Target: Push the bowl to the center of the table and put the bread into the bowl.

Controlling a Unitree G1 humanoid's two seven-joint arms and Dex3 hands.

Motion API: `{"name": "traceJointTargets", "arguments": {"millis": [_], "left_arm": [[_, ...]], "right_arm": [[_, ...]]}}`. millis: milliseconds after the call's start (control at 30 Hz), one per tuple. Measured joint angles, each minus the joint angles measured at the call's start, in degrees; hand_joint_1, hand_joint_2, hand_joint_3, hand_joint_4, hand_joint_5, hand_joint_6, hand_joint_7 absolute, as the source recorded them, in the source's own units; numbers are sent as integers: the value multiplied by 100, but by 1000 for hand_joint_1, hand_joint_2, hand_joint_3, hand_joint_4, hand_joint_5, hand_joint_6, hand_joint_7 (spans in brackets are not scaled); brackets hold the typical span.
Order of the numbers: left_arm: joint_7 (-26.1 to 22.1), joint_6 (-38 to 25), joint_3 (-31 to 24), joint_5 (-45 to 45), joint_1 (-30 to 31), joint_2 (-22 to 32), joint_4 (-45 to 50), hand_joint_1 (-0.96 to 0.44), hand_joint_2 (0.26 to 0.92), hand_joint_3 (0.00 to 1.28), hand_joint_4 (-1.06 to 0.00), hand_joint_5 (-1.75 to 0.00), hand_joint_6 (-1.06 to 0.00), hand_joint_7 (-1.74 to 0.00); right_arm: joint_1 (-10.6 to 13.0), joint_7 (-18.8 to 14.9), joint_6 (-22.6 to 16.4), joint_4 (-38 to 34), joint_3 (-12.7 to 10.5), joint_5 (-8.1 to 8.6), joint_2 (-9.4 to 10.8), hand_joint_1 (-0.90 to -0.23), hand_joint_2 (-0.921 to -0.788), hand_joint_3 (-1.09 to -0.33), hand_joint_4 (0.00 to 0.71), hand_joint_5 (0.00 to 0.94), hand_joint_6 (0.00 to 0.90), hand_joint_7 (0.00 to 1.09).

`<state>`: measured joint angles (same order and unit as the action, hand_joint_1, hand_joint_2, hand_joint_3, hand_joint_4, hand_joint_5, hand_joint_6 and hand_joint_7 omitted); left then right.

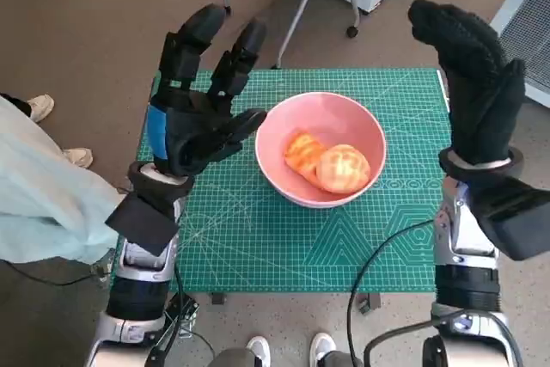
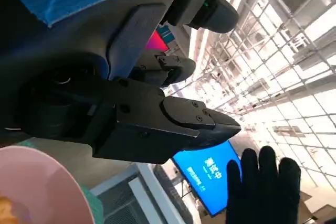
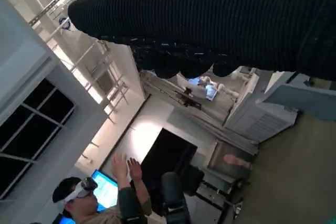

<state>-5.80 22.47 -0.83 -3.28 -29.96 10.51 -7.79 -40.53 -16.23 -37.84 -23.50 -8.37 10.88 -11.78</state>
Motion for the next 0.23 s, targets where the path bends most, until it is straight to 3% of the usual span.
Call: {"name": "traceJointTargets", "arguments": {"millis": [233], "left_arm": [[2, 46, -4, -13, 3, 11, 0, -78, 920, 155, -316, -75, -22, -764]], "right_arm": [[-9, -5, -15, -132, 13, 2, 10, -565, -921, -719, 350, 4, 71, 733]]}}
